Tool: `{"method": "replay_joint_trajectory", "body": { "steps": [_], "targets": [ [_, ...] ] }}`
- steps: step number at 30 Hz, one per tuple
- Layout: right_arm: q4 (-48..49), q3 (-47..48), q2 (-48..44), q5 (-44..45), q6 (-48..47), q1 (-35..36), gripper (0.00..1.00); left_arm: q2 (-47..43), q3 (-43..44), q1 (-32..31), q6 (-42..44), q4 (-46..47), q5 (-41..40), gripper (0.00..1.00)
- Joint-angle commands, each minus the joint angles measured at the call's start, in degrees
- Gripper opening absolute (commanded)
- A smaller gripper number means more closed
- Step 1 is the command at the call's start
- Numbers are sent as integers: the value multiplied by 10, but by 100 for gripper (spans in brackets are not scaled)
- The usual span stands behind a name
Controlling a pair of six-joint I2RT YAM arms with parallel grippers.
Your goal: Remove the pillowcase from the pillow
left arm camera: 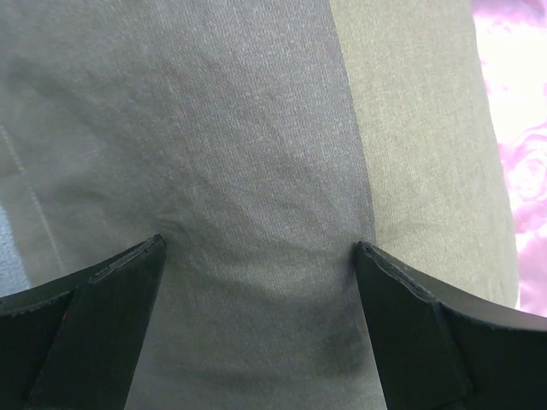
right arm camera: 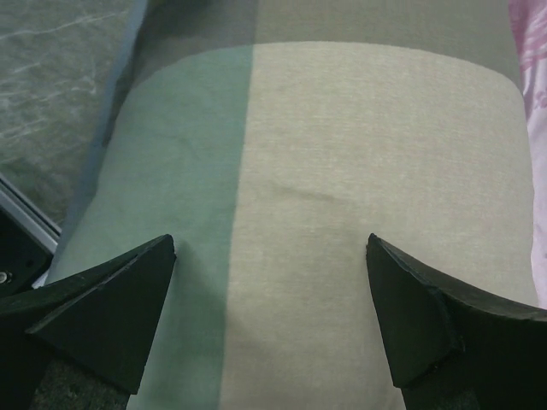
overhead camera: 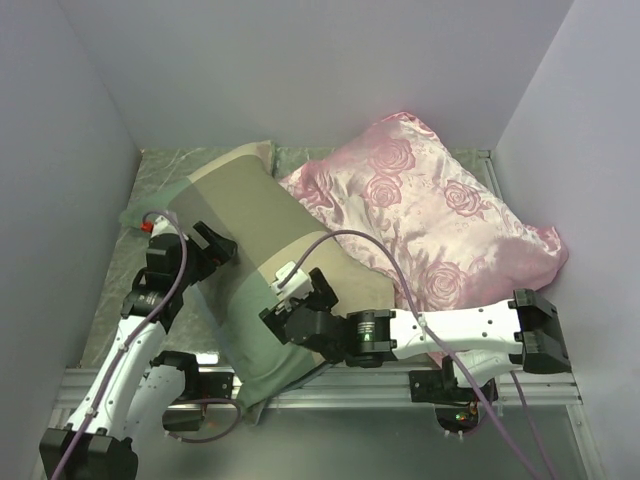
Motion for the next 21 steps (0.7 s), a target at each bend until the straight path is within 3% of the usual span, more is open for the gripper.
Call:
{"method": "replay_joint_trajectory", "body": {
  "steps": [1, 3, 5, 6, 7, 9, 10, 13, 16, 21],
  "targets": [
    [-13, 43, 4, 27, -18, 12, 100, 3, -12, 2, -15, 55, 39, 99],
    [-19, 67, 22, 14, -21, 16, 100, 4, -20, 2, -18, 64, 39, 98],
    [-30, 97, 41, 4, -24, 33, 100, 7, -24, 2, -18, 70, 37, 92],
    [-41, 108, 63, 9, -22, 39, 100, 8, -24, 2, -17, 72, 39, 81],
    [-49, 121, 76, 13, -21, 45, 100, 10, -23, 3, -15, 74, 40, 81],
    [-66, 156, 110, 13, -14, 51, 100, 11, -18, 2, -10, 72, 40, 61],
    [-79, 165, 120, 11, -8, 52, 100, 11, -16, 2, -8, 71, 41, 45],
    [-104, 196, 156, -1, 2, 56, 100, 9, -9, 2, -2, 68, 42, 23],
    [-162, 239, 207, 10, 23, 62, 100, 7, 0, 2, 7, 61, 45, 10],
    [-262, 311, 294, 58, 60, 71, 100, 5, 18, 2, 19, 54, 50, 3]
  ]
}}
